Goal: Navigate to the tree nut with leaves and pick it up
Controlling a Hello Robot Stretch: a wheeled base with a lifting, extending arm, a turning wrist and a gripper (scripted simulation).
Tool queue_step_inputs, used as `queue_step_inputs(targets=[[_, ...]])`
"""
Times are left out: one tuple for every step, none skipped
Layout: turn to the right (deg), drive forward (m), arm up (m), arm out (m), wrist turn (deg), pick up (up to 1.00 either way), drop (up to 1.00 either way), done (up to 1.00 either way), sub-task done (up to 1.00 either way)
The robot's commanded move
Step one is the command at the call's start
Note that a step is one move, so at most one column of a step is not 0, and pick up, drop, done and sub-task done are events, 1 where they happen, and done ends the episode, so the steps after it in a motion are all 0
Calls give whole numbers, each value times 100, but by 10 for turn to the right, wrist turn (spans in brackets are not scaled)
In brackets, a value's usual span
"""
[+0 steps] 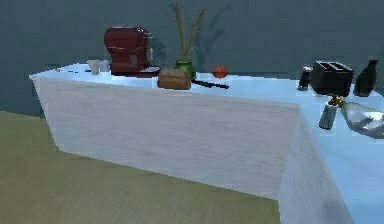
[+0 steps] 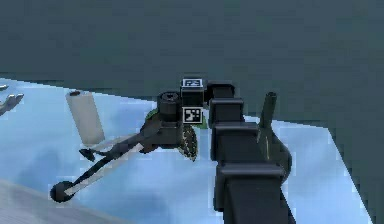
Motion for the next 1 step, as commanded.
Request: queue_step_inputs(targets=[[0,0,0,0,450,0,0,0,0]])
